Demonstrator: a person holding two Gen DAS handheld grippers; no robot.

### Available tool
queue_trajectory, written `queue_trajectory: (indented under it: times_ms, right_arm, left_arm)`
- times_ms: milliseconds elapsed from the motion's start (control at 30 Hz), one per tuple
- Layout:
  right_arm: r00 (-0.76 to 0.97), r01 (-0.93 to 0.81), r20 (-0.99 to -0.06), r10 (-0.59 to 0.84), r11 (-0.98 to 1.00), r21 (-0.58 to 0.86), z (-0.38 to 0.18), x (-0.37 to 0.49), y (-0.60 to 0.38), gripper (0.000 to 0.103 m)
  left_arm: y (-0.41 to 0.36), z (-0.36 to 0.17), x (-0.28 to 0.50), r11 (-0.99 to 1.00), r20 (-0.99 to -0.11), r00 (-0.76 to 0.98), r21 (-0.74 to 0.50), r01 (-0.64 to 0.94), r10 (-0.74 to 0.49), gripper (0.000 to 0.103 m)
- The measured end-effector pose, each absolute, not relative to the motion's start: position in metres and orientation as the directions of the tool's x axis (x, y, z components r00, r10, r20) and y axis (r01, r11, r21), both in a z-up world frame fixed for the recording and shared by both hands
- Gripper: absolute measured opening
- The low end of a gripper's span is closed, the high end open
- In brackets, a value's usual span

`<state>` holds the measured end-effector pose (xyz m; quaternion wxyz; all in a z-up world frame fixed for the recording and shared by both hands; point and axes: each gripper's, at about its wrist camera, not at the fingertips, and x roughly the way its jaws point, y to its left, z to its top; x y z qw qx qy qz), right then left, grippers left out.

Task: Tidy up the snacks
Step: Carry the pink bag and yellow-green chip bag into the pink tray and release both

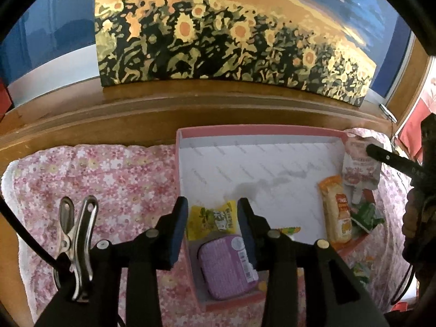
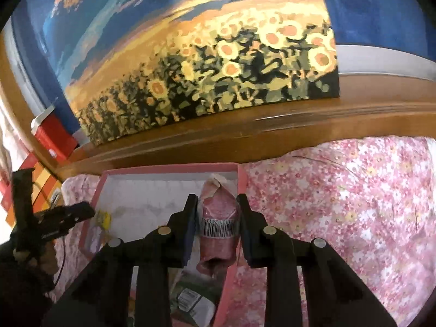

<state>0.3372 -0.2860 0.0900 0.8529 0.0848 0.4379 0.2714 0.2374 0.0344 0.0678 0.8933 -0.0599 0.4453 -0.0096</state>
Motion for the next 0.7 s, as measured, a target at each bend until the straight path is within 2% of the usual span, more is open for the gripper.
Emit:
queue_trajectory:
  times_ms: [33,233,300,333,367,467,700]
  right_arm:
    - [0.462,-0.400,-0.689,0.558,0.825,0.400,0.091,0.336,-0.286,0.029]
    - [0.384,-0.401,-0.665,0.641,0.764,0.505,0.077,0.348,-0.284,0.030]
    - [0.413,-0.372,-0.685,0.600,0.797,0.475,0.074,0.353,-0.286,0.044]
    - [0.437,-0.368,-0.689,0.578,0.814,0.449,0.077,0.353,-0.286,0.065]
    - [0.467,-0.378,-0.676,0.570,0.820,0.430,0.081,0.350,-0.288,0.080]
    - [0.512,-0.419,-0.626,0.589,0.807,0.416,0.095,0.339,-0.289,0.082]
    - [0.491,-0.393,-0.656,0.573,0.818,0.420,0.104,0.313,-0.294,0.082]
  left_arm:
    - [0.035,0.069,0.235,0.993,-0.793,0.607,-0.108,-0.046,-0.058,0.046]
    - [0.044,0.071,0.226,0.986,-0.784,0.617,-0.146,-0.076,-0.068,0.046]
    - [0.045,0.072,0.225,0.986,-0.782,0.619,-0.148,-0.079,-0.068,0.046]
    - [0.045,0.073,0.224,0.986,-0.780,0.622,-0.148,-0.078,-0.068,0.046]
    - [0.045,0.074,0.224,0.986,-0.779,0.623,-0.147,-0.077,-0.068,0.046]
    - [0.042,0.077,0.221,0.987,-0.776,0.627,-0.145,-0.069,-0.070,0.046]
    - [0.031,0.089,0.210,0.992,-0.762,0.645,-0.119,-0.050,-0.059,0.046]
